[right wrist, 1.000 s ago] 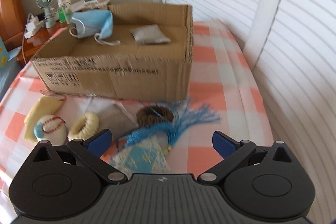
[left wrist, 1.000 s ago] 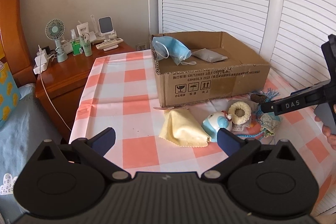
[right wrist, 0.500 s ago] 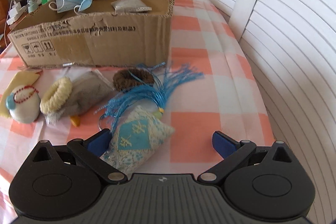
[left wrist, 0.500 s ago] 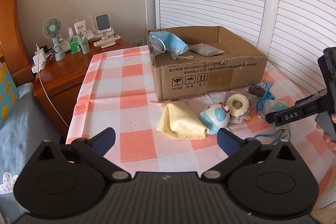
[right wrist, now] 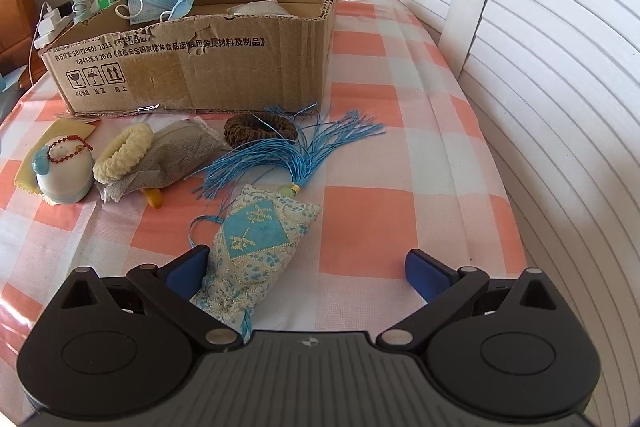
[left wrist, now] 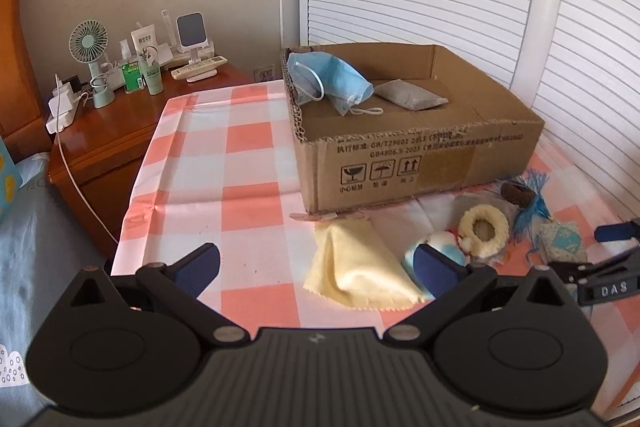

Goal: Organize soft objects
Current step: 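Move both tools back toward the remaining items beside the box, then grasp the yellow cloth with the left gripper while the right grasps the floral sachet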

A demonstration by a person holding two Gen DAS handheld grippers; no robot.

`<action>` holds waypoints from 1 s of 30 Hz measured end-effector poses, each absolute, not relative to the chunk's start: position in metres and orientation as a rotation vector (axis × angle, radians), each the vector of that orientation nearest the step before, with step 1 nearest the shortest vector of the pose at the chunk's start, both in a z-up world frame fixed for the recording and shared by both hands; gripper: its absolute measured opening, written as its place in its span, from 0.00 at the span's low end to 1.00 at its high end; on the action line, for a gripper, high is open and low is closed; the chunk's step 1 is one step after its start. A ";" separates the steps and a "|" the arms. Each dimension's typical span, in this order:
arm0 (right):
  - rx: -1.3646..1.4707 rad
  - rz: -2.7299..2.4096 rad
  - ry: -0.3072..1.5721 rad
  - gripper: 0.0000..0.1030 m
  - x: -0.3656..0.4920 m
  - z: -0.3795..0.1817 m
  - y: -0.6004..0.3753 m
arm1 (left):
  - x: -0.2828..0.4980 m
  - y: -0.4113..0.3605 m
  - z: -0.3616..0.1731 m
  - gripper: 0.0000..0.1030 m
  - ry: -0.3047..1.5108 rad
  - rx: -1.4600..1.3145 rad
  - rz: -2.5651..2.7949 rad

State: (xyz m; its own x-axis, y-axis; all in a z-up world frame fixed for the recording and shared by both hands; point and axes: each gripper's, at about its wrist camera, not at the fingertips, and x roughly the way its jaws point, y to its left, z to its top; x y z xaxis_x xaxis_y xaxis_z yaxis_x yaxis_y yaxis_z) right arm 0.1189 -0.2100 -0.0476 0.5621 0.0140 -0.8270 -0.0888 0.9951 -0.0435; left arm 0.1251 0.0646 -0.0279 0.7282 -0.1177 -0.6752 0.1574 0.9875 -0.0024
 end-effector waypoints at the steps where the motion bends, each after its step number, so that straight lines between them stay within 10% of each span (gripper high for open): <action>1: -0.084 0.061 0.968 1.00 0.118 -0.047 -0.210 | 0.134 0.064 -0.030 0.99 0.744 0.057 -0.146; 30: -0.084 0.058 0.946 1.00 0.117 -0.049 -0.209 | 0.129 0.089 -0.081 0.98 0.884 0.062 -0.155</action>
State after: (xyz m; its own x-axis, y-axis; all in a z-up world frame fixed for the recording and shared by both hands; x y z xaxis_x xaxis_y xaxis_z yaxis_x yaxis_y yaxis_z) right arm 0.1170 -0.2089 -0.0486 0.5836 0.0128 -0.8120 -0.0864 0.9952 -0.0464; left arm 0.1287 0.0886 -0.0806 0.6241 -0.1093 -0.7737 0.1604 0.9870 -0.0100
